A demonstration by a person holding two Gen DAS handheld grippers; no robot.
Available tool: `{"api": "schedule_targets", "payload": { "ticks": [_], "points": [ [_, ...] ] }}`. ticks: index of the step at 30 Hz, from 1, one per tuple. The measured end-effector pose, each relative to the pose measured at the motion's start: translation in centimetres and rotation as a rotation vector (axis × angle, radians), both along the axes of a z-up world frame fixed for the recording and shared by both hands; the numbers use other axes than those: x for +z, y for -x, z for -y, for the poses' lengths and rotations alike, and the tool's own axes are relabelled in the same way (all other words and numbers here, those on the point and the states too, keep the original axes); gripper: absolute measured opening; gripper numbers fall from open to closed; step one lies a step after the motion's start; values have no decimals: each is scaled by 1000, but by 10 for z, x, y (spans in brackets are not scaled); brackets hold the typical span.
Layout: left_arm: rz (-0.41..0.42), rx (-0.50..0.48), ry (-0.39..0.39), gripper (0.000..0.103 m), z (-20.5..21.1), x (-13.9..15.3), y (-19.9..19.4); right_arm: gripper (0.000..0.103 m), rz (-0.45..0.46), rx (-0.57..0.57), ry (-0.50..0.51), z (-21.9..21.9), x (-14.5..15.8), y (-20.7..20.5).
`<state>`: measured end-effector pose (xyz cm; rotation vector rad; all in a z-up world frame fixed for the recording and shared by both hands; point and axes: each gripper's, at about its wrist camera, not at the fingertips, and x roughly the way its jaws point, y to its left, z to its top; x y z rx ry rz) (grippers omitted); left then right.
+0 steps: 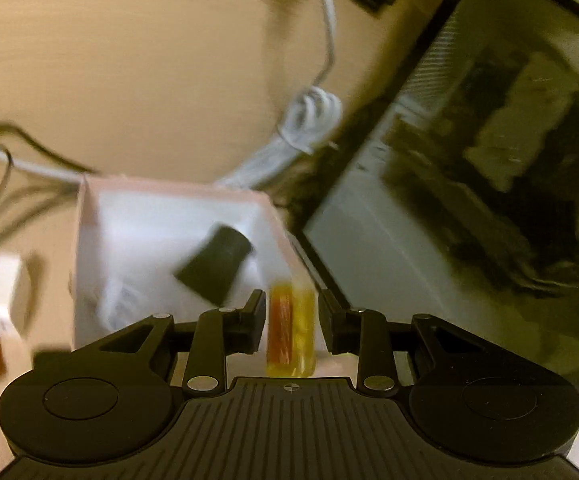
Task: Organize rigid objects
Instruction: 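Carry yellow bottle over pink box with left tool while right tool reaches toward plug cube, then open left tool to drop yellow bottle in box while right tool drops white cube there, then grasp the clear plastic bag on the desk with the left tool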
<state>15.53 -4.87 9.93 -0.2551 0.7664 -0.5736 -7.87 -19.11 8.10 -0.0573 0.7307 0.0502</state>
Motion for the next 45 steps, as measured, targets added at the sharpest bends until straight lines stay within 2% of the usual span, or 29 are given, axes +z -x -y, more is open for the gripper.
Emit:
{"api": "schedule_targets", "payload": {
  "ticks": [3,6,13,16,20,24,26,28,30,32,34,36,38,41,45],
  "points": [
    [36,62,1,33,-13,-2,3,50,-8,5,23,-4,-2,3],
    [36,106,-5,33,-37,-5,13,50,-12,11,29,-5,-1,0],
    [1,231,-26,33,-99,-15,84,50,-11,52,8,-12,5,-39],
    [-55,244,-38,33,-120,-25,110,50,21,94,23,-24,15,-72],
    [-106,258,-105,33,-142,-37,136,50,91,141,44,-46,36,-136],
    [-143,313,-112,33,-164,-45,152,51,220,174,117,-74,59,-204],
    [-146,358,-117,33,-178,-46,158,55,189,175,119,-82,64,-235],
    [-144,406,-119,33,-191,-46,162,55,155,164,88,-87,64,-249],
    [-119,473,-137,33,-204,-42,158,56,130,194,38,-94,58,-250],
    [-57,527,-161,33,-218,-33,149,56,89,229,13,-105,46,-246],
    [0,576,-183,33,-231,-25,131,56,58,267,-1,-115,33,-229],
    [20,601,-189,33,-243,-20,104,56,29,323,-2,-123,19,-204],
    [5,604,-210,33,-251,-21,75,56,12,367,19,-130,9,-180],
    [-22,602,-283,33,-254,-30,34,56,-5,409,46,-130,-1,-147],
    [-89,566,-364,33,-254,-50,-4,56,-32,378,46,-116,-4,-122]
  ]
}}
